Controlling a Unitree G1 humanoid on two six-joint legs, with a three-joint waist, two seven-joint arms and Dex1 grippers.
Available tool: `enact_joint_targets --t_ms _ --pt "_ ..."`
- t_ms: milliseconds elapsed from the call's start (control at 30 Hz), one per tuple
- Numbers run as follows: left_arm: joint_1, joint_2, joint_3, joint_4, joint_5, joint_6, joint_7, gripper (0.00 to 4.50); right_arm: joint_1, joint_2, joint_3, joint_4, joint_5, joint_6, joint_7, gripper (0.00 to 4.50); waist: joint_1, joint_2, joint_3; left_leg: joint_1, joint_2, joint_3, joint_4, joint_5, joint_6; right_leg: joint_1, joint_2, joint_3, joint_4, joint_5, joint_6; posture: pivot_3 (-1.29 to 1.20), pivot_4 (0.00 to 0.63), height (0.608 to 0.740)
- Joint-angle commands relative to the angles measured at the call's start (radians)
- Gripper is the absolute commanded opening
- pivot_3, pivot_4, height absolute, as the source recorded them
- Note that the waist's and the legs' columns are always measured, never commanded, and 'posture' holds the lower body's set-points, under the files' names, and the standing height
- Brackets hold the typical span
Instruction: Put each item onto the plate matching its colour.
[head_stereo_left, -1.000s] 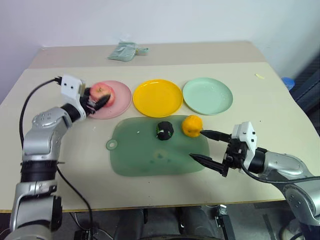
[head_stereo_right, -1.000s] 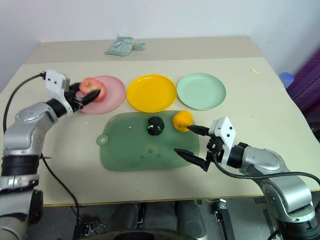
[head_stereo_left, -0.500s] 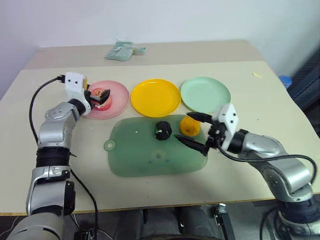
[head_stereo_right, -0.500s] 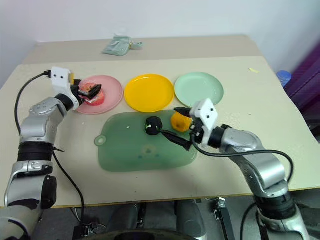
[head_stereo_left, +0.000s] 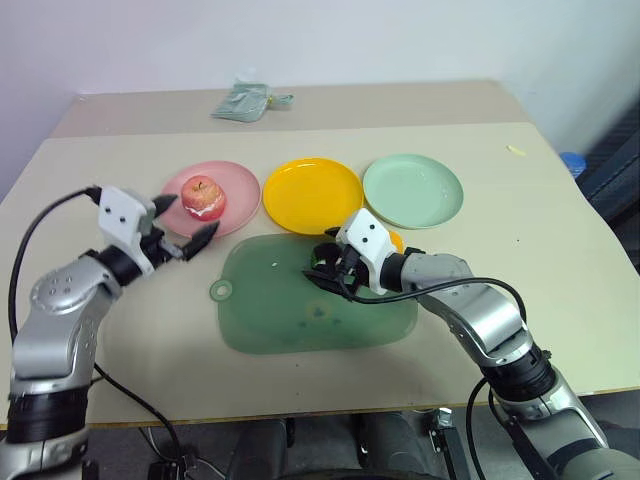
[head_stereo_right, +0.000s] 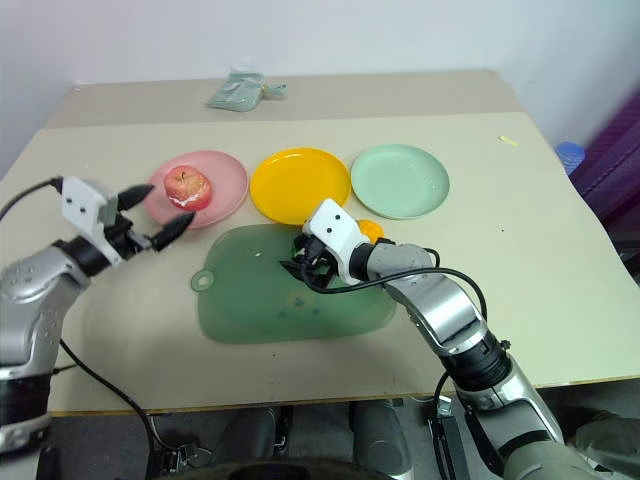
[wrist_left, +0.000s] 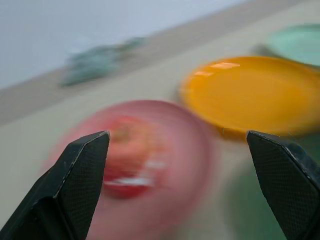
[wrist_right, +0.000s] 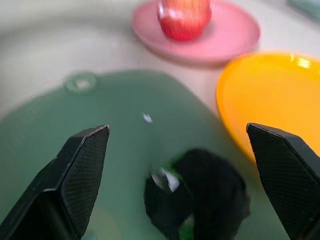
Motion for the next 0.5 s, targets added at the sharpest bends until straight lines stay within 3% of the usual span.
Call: enact_joint_targets --t_ms 33,200,400,500 --pt "0.099 0.037 -0.01 -0.127 -0.051 0.008 -0.091 4.43 -0.027 0.022 0.009 0.004 -0.023 0.015 0.0 4.5 0.0 0.0 0.0 0.0 0.0 0.0 0.0 0.0 0.0 0.0 0.0 0.0 0.0 0.0 0.0 0.0 0.15 0.74" --pt "0.191 0.046 -0.038 -0.182 -0.06 0.009 -0.133 4.43 -0.024 0.05 0.028 0.02 -0.044 0.033 0.008 4.5 0.007 0.0 0.0 0.001 0.0 0.0 0.0 0.0 0.0 0.001 0.0 0.0 -0.001 0.0 0.0 0.0 0.15 0.74" --pt "0.218 0.033 -0.055 -0.198 -0.055 0.005 -0.14 4.5 -0.069 0.072 -0.054 0.0 -0.055 0.04 -0.025 1.8 0.003 0.0 0.0 0.001 0.0 0.0 0.0 0.0 0.0 0.001 0.001 0.0 -0.001 0.0 0.0 0.0 0.15 0.74" --pt "0.224 0.027 -0.068 -0.203 -0.053 0.001 -0.14 4.5 -0.106 0.069 -0.151 0.009 -0.037 0.035 -0.043 1.8 0.005 0.0 0.0 0.001 0.0 0.0 0.0 0.0 0.0 0.001 0.001 0.0 -0.001 0.0 0.0 0.0 0.15 0.74"
